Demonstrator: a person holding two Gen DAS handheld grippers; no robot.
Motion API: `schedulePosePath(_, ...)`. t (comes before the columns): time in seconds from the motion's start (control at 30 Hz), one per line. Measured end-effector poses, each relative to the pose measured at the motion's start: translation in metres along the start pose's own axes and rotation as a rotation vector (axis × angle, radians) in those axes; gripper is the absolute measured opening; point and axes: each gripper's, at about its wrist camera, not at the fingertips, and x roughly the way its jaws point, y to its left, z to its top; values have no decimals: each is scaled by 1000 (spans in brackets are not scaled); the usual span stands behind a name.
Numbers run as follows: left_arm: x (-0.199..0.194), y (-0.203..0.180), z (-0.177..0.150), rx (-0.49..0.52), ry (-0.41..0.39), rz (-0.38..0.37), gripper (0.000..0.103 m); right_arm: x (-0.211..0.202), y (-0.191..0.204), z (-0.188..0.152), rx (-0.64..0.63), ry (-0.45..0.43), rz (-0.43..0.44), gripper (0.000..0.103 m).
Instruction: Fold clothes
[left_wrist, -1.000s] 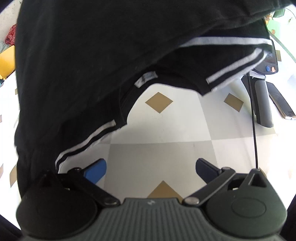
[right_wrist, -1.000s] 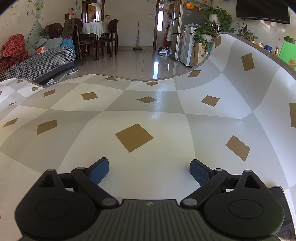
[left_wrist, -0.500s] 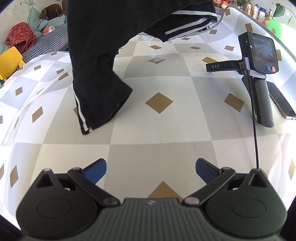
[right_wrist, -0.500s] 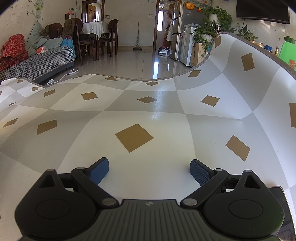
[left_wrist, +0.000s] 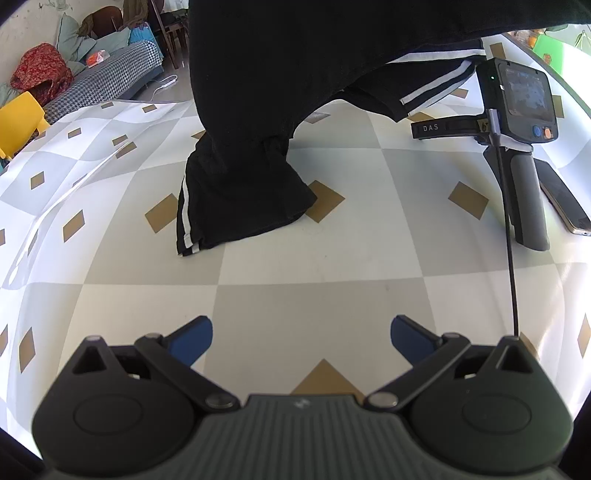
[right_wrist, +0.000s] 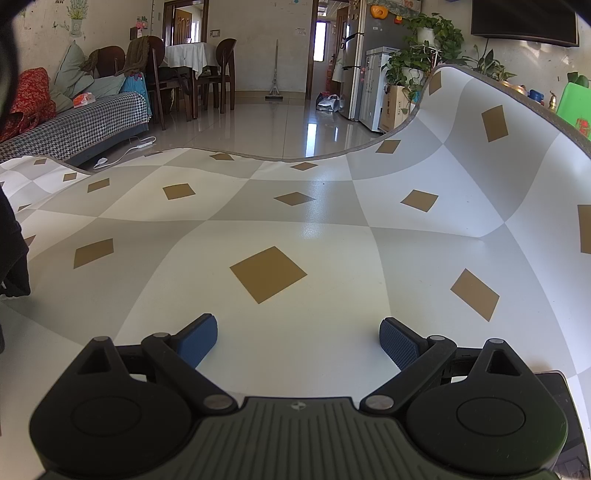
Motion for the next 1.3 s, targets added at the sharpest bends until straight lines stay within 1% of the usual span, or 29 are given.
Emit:
schedulePosePath(0.7, 8, -5, 3, -6, 9, 22, 103, -1, 0, 0, 0, 0, 0, 95)
schedulePosePath(1.03, 17, -1, 8, -34, 17, 66, 103, -2, 0, -1, 0, 0, 0, 95)
schedulePosePath(1.3, 30, -3, 9, -39, 46, 108, 103, -2, 0, -1, 0, 0, 0, 95)
